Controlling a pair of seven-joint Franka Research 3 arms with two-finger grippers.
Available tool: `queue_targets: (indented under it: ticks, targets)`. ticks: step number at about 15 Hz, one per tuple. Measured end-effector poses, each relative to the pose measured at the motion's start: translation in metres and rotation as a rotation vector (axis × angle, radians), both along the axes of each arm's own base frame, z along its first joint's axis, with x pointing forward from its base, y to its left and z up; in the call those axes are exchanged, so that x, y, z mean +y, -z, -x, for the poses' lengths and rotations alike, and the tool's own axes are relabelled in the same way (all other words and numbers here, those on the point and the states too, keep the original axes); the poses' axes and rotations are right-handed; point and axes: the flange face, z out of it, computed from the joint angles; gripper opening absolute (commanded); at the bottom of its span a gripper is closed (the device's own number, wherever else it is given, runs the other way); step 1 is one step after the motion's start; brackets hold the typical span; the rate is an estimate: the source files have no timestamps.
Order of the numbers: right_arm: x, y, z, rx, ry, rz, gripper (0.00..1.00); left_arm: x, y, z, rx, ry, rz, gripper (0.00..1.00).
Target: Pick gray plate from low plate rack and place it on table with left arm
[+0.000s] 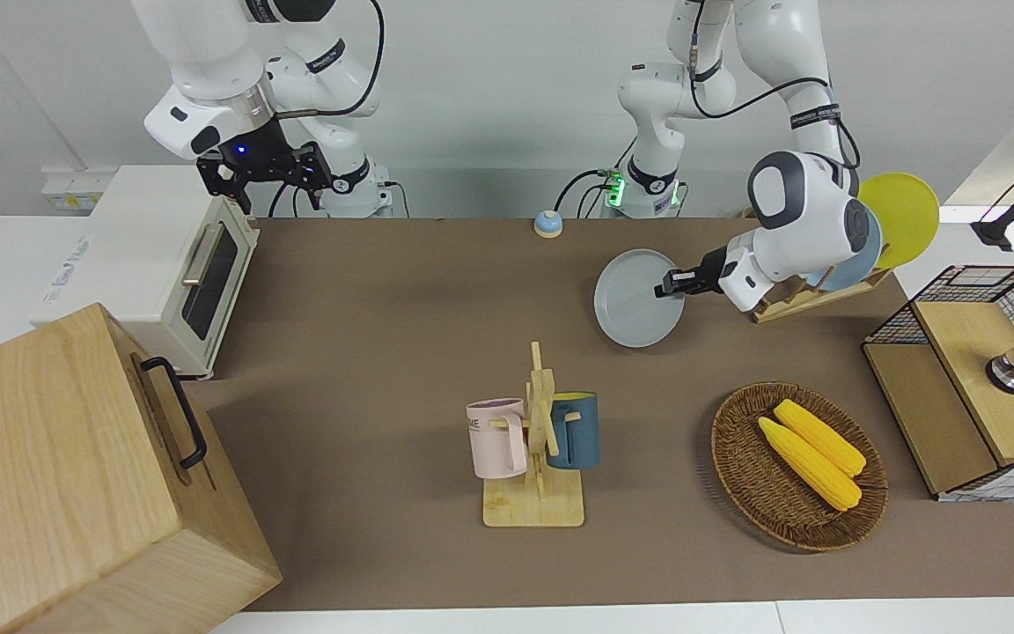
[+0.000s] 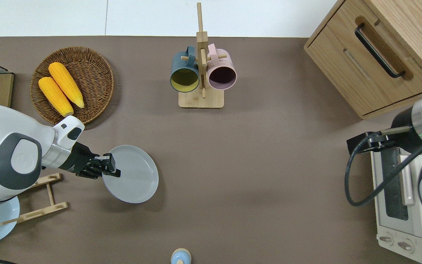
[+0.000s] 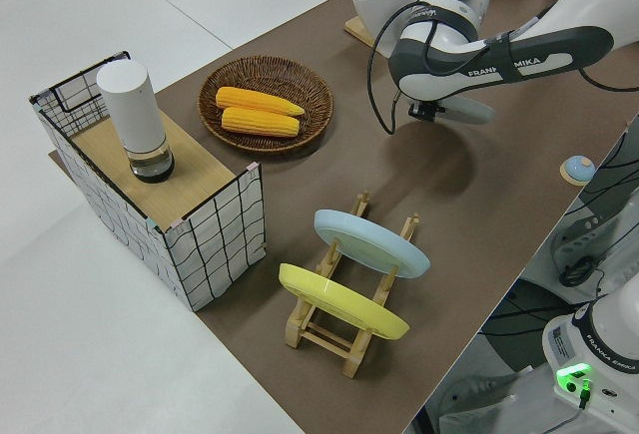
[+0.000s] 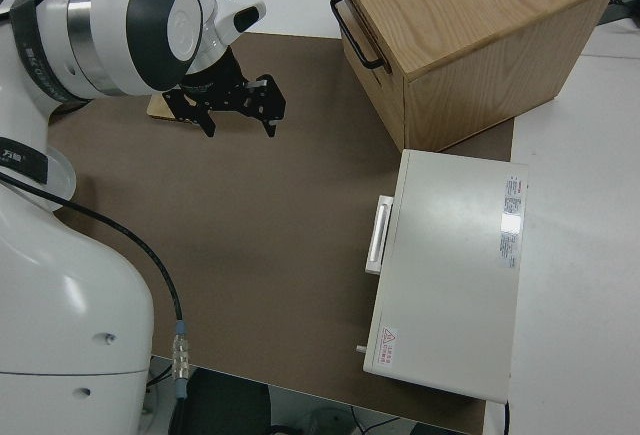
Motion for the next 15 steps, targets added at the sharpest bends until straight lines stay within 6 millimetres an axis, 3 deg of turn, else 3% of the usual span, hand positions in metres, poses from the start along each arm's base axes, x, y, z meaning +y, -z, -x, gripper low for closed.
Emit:
queue_targets:
  ticks: [1, 2, 3, 5, 11, 15]
  targets:
    - [0.0, 0.0, 0.0, 0.0, 0.0, 0.0, 0.983, -0.003, 0.008, -0.001, 0.001, 0.002, -0.006, 0.04]
    - [0.0, 0.0, 0.0, 0.0, 0.0, 0.0, 0.983, -0.006, 0.013, -0.001, 0.006, 0.005, -0.009, 0.25]
    - [0.0, 0.0, 0.0, 0.0, 0.0, 0.0, 0.983, -0.006, 0.014, 0.0, 0.006, 0.006, -0.009, 0.55]
    - [0.0, 0.0, 0.0, 0.0, 0.0, 0.0, 0.983, -0.006, 0.014, 0.0, 0.003, 0.011, -0.009, 0.97]
    - [0.0, 0.0, 0.0, 0.0, 0.0, 0.0, 0.983, 0.001, 0.012, 0.001, -0.009, 0.064, -0.069, 0.99]
    - [0.0, 0.0, 0.0, 0.0, 0.0, 0.0, 0.983, 0.019, -0.024, 0.0, -0.064, 0.125, -0.16, 0.99]
